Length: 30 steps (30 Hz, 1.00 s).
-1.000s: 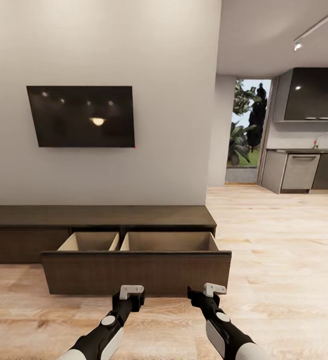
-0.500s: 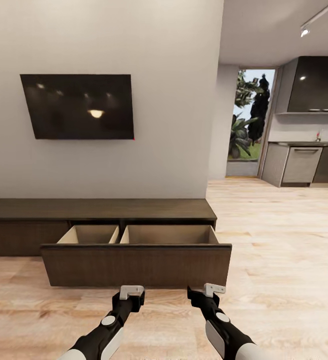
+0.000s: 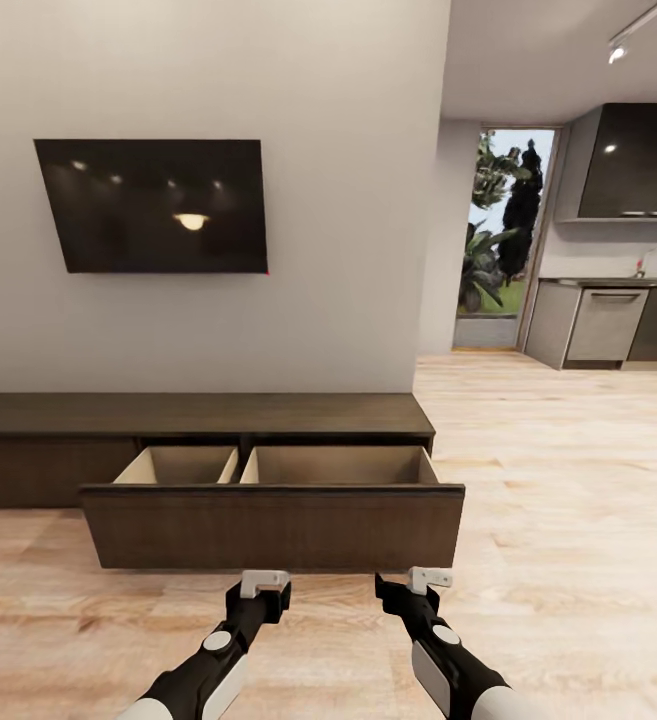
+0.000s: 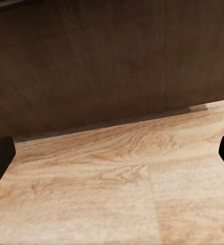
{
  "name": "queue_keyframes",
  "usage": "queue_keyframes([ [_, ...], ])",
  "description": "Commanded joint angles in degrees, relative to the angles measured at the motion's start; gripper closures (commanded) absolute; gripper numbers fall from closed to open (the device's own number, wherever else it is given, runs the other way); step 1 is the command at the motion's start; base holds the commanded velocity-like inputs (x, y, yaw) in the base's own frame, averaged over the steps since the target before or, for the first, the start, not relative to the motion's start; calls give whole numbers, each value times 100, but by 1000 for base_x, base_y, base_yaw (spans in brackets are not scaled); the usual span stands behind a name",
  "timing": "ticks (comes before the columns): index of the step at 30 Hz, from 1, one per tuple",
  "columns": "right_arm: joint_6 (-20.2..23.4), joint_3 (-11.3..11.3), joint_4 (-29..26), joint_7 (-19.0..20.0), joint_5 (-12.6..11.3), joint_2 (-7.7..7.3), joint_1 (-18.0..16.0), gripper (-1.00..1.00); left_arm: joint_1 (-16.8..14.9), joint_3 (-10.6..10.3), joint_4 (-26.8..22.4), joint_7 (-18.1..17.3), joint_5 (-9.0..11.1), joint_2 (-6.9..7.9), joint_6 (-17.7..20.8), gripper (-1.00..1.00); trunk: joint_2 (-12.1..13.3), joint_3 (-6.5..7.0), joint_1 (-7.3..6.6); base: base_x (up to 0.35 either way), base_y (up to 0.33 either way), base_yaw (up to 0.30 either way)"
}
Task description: Place each of the two pumpkins and all three candles from the living room inside a cabinet in the living room (use any cabinet), then make sure every cabinet is closed, and position the cauldron so it is next to a table in the living room.
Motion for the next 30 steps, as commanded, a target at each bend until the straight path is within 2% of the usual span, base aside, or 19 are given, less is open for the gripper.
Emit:
queue_keyframes([
  [1,-20,24,4,-22,-36,0,-5,-100,-5,-50,10,43,24,3,-20,-100,-2,-6,0,179,0,0],
  [18,-20,23,4,-15,-16,-4,-2,-100,-5,-54,17,41,16,3,-13,-100,-2,-6,0,301,0,0],
  [30,-20,20,4,-14,5,-9,-2,-100,-5,-57,-30,35,40,3,-36,-100,-2,-6,0,53,0,0],
])
